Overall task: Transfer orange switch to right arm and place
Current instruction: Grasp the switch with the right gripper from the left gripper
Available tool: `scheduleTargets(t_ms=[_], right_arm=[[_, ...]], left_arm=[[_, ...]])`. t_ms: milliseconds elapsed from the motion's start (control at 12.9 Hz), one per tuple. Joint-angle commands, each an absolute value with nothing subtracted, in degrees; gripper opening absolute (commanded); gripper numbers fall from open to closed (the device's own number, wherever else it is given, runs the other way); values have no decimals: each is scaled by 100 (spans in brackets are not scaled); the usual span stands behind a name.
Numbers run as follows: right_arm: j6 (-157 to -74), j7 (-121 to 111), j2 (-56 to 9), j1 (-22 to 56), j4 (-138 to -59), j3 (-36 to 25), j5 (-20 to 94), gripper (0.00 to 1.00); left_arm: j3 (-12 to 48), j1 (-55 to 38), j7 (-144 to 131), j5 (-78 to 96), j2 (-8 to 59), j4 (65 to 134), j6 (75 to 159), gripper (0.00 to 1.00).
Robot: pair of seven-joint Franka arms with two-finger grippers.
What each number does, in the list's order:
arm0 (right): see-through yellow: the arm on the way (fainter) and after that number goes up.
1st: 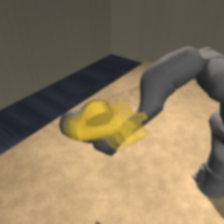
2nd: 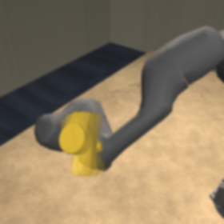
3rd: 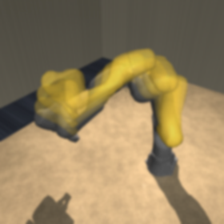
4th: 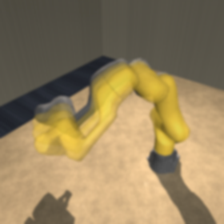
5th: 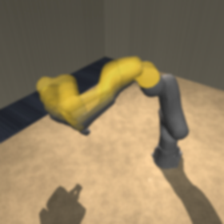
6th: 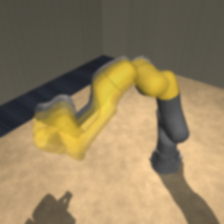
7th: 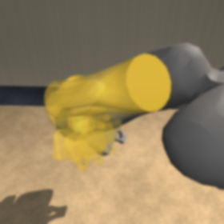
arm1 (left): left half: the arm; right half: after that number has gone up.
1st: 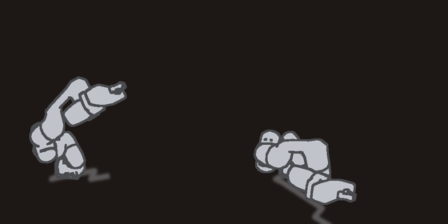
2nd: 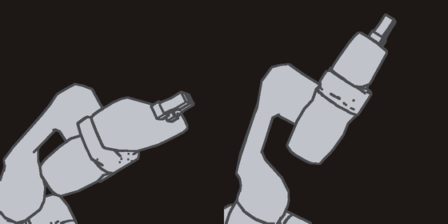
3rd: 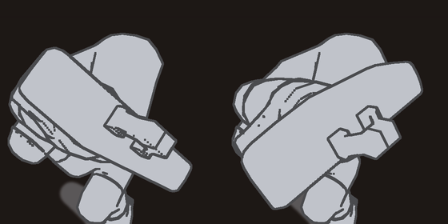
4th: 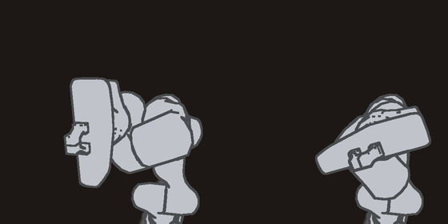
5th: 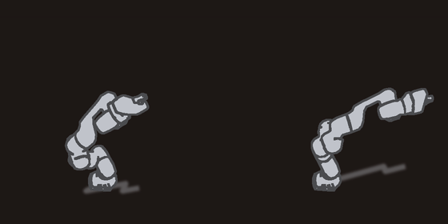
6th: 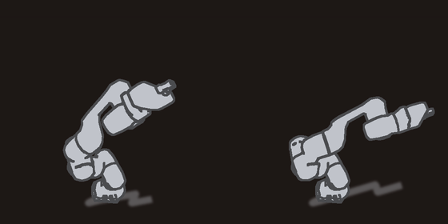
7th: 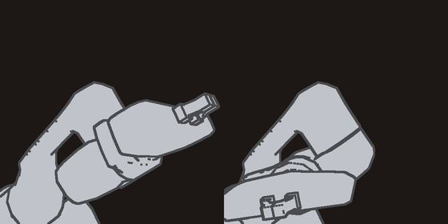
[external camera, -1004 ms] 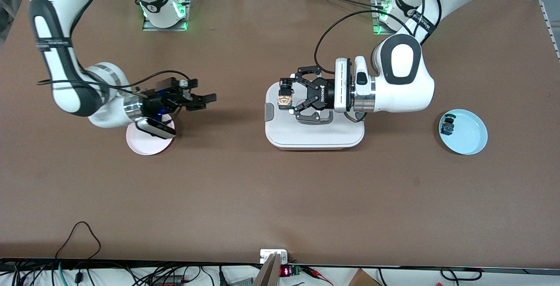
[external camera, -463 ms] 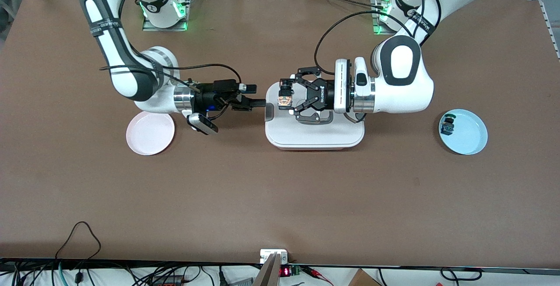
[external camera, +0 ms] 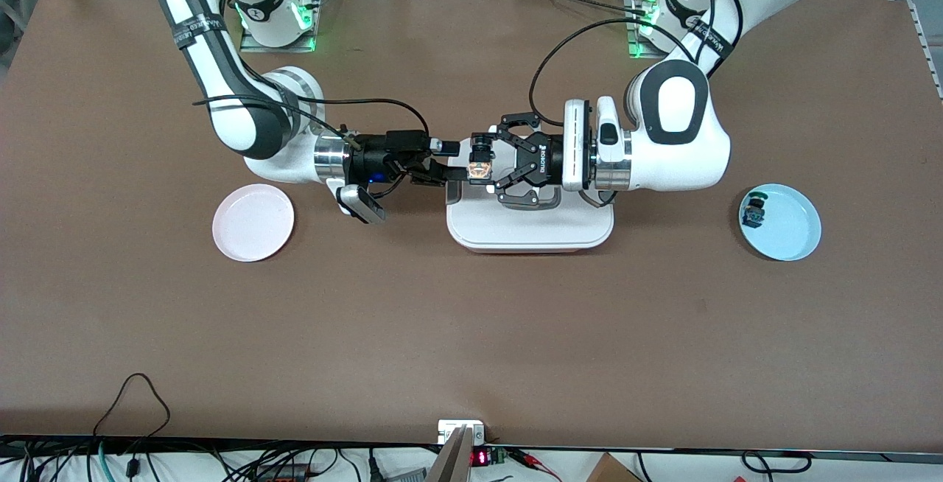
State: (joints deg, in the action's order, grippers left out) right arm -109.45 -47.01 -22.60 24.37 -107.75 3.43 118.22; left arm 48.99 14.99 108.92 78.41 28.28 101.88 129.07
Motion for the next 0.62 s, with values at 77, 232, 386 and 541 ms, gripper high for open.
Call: scheduleTargets(t_ms=[77,232,386,541], right_arm=[[-11293,-4755,-2250,2741,-10740,290,11944,100],[-11399,-4755,-2250,2795,-10740,290,11944,99],[-11391,-4746,-2250,2795,-10740,299,11953,98],[-11399,-4737,-2250,2786,-10714,299,12067,97]], left_arm=[[4948,1512,11101,8051,2839,10195,12946,6],[4948,1521,11101,8042,2839,10195,12946,6],[4948,1521,11101,8042,2839,10195,12946,6],[4948,1520,11101,8042,2839,10195,12946,6]])
